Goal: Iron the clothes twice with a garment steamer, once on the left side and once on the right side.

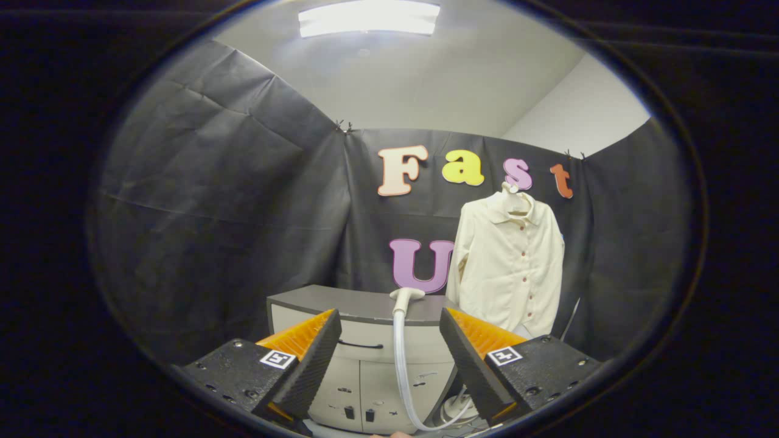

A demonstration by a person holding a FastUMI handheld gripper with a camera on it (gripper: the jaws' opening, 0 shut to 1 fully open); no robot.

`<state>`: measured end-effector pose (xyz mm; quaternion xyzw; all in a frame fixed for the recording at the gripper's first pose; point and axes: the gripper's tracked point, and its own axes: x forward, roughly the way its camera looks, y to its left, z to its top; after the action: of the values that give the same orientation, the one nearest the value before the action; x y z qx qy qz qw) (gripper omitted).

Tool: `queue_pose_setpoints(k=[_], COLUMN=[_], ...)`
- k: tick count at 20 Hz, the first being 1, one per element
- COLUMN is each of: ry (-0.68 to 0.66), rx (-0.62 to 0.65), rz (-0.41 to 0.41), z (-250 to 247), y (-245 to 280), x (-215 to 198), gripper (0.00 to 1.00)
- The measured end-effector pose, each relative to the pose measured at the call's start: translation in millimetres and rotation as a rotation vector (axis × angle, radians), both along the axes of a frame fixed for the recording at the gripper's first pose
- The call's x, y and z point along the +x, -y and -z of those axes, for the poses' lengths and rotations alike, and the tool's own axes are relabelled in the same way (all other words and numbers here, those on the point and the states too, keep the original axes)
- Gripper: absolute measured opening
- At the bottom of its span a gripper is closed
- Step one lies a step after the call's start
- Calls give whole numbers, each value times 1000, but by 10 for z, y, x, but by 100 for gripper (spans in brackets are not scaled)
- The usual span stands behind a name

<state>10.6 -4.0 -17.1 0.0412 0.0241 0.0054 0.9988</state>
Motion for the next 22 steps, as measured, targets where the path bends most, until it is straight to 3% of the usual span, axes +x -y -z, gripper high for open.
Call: queue_pose_setpoints(k=[22], ry=[-140], rx=[48], rz=[6], z=[436], y=[33], x=[1157], gripper=[99])
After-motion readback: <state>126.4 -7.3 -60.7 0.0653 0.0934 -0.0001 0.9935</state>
